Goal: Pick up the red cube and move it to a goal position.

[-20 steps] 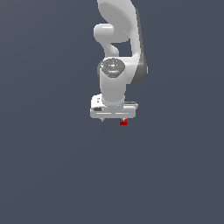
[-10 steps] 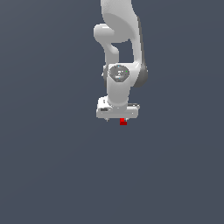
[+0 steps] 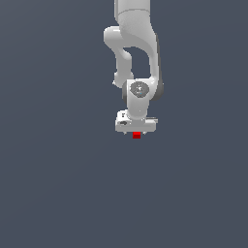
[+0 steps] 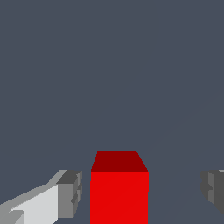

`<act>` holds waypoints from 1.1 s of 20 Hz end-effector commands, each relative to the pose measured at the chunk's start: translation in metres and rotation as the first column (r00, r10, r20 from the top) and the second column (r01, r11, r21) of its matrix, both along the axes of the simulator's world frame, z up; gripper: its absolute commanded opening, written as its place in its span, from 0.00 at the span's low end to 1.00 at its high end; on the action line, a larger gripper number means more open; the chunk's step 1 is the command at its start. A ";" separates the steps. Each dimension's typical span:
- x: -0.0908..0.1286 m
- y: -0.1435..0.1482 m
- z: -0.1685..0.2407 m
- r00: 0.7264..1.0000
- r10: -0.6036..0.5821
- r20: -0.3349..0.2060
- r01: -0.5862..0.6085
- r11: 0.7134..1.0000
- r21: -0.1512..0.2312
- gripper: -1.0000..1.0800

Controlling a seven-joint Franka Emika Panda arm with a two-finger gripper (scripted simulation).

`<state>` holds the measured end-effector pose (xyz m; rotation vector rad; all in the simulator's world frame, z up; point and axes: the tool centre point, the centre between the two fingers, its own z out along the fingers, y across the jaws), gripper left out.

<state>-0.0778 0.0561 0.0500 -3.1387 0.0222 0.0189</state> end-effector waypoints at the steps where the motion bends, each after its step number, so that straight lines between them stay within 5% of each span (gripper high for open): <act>1: -0.006 0.006 -0.011 1.000 -0.003 0.005 0.003 1.000 -0.001 0.96; 15: -0.014 0.015 -0.030 1.000 -0.008 0.012 0.008 1.000 -0.003 0.96; 16: -0.014 0.015 -0.030 1.000 -0.008 0.012 0.008 1.000 -0.003 0.00; 22: -0.014 0.015 -0.030 1.000 -0.008 0.012 0.008 1.000 -0.003 0.00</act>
